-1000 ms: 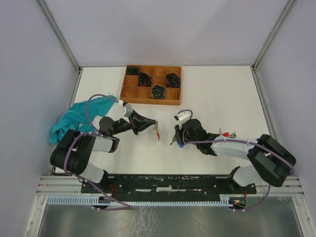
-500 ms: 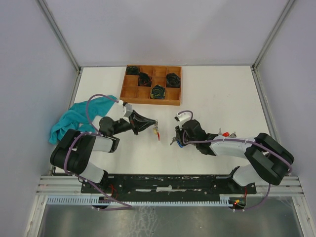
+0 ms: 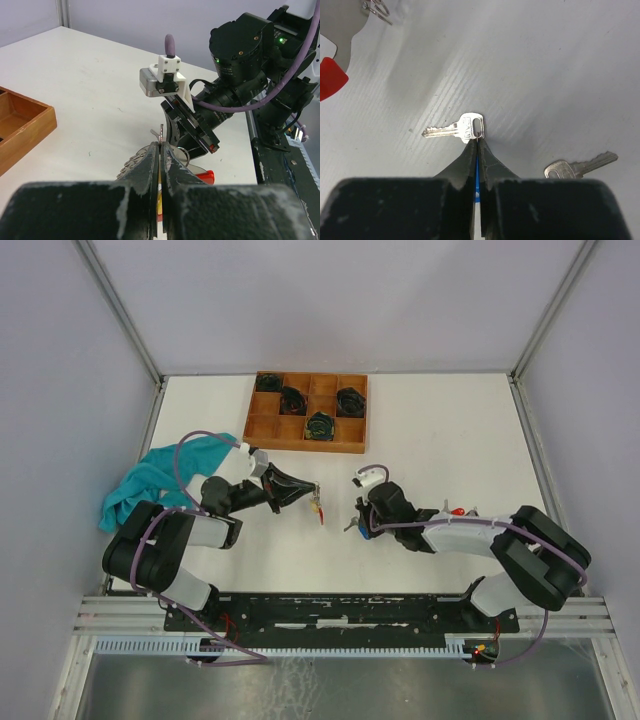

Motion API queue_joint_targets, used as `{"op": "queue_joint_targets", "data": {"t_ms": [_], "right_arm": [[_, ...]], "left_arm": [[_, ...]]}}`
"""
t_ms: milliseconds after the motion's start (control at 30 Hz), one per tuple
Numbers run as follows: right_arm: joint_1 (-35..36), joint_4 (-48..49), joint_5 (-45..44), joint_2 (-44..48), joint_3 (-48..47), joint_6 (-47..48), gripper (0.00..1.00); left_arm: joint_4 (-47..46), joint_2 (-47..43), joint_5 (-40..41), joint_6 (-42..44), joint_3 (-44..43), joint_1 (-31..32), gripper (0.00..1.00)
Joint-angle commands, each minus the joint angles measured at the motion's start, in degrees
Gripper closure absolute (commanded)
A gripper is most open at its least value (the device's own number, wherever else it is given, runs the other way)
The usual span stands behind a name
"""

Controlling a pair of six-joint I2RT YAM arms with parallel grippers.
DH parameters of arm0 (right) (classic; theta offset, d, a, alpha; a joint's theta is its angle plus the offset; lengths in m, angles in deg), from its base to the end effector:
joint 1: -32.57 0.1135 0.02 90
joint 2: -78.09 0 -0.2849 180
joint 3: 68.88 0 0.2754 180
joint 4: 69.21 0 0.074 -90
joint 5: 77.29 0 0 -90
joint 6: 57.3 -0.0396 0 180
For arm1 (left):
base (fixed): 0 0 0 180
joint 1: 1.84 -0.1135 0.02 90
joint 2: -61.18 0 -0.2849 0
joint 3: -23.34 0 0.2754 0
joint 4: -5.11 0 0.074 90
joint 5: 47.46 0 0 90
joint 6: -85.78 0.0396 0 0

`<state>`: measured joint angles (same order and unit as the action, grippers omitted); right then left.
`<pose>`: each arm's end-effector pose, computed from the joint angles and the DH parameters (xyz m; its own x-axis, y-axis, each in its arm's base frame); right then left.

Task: Put the keys on the keyring

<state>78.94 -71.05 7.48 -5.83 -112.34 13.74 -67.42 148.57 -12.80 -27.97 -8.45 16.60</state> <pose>0.1981 0.2025 0.1417 -0.6583 -0.2216 -0.7194 -0.4868 0.8543 0.1823 0.2316 -0.1115 0.1990 -0.1202 -0.2013 -0.9721 0.9592 0.2289 -0.1661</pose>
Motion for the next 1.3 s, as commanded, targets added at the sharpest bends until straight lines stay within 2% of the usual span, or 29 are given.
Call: {"op": "queue_joint_targets", "data": {"t_ms": [0, 67, 200, 367, 600, 800, 1167, 1267], "right_arm": [[-0.14, -3.65, -1.34, 0.80, -3.73, 1.57, 0.98], [-0.14, -8.31, -1.29, 1.62, -6.00, 2.38, 0.99], [-0.14, -23.83, -0.19, 2.05, -12.92, 4.47, 0.99], [-0.12, -42.79, 1.00, -1.46, -23.18, 6.96, 0.99], [-0.14, -58.72, 2.56, -7.52, -32.98, 9.52, 0.99], [-0.12, -64.01, 3.90, -10.50, -37.56, 12.35, 0.99], [-0.14, -64.68, 4.71, -26.17, -50.21, 16.33, 0.99], [-0.12, -64.16, 4.95, -28.63, -52.26, 16.65, 0.93]], "left_arm": [[-6.32, 0.06, 0.39, -2.18, -0.26, -0.38, 0.97], [-6.31, -0.01, 0.36, -2.18, -0.30, -0.33, 0.97], [-6.23, -0.02, 0.24, -2.18, -0.30, -0.33, 0.97], [-6.22, -0.05, 0.21, -2.18, -0.31, -0.34, 0.97], [-6.00, -0.14, 0.00, -2.18, -0.39, -0.34, 0.97], [-5.95, 0.04, -0.27, -2.27, -0.65, -0.36, 0.97], [-6.15, 0.08, -0.70, -2.59, -0.75, -0.41, 0.97], [-6.20, 0.05, -0.73, -2.55, -0.71, -0.39, 0.97]]}}
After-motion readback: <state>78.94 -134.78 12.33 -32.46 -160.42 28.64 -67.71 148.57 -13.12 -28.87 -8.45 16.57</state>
